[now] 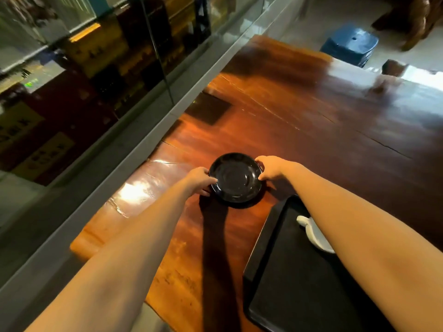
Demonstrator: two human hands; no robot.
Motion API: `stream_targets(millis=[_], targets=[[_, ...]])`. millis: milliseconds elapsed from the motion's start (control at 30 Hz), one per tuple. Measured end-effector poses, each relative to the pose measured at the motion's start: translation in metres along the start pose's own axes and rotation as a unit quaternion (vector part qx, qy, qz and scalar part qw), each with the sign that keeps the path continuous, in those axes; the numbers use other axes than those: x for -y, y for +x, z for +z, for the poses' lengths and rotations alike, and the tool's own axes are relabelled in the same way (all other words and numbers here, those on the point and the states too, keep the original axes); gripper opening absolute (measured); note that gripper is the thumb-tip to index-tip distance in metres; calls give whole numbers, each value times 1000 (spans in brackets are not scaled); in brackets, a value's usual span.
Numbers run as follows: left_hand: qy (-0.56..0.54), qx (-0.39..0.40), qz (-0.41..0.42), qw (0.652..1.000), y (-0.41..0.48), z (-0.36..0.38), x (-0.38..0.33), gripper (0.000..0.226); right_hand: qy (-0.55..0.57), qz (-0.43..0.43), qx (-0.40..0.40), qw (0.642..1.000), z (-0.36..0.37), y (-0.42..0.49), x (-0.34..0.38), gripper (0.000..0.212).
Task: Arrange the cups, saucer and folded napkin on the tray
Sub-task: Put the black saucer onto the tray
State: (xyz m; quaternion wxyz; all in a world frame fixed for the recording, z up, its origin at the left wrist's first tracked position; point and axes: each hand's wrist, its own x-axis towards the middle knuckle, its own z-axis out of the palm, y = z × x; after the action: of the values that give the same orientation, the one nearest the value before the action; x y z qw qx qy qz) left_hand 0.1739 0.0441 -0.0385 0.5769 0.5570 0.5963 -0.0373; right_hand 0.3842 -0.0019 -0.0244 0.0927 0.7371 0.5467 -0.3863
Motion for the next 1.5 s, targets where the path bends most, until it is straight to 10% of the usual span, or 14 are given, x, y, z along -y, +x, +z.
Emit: stream_targets(millis=[300,833,1500], targets=[[-190,-75,-4,979,10,25,13,43,132,29,-78,988,24,10,-14,57],[-233,25,101,967,-79,61,-56,47,364,34,-162,917,-7,-127,-73,62],[-7,199,199,960,-184,252,-17,36,582,164,-261,753,154,-362,-195,58]])
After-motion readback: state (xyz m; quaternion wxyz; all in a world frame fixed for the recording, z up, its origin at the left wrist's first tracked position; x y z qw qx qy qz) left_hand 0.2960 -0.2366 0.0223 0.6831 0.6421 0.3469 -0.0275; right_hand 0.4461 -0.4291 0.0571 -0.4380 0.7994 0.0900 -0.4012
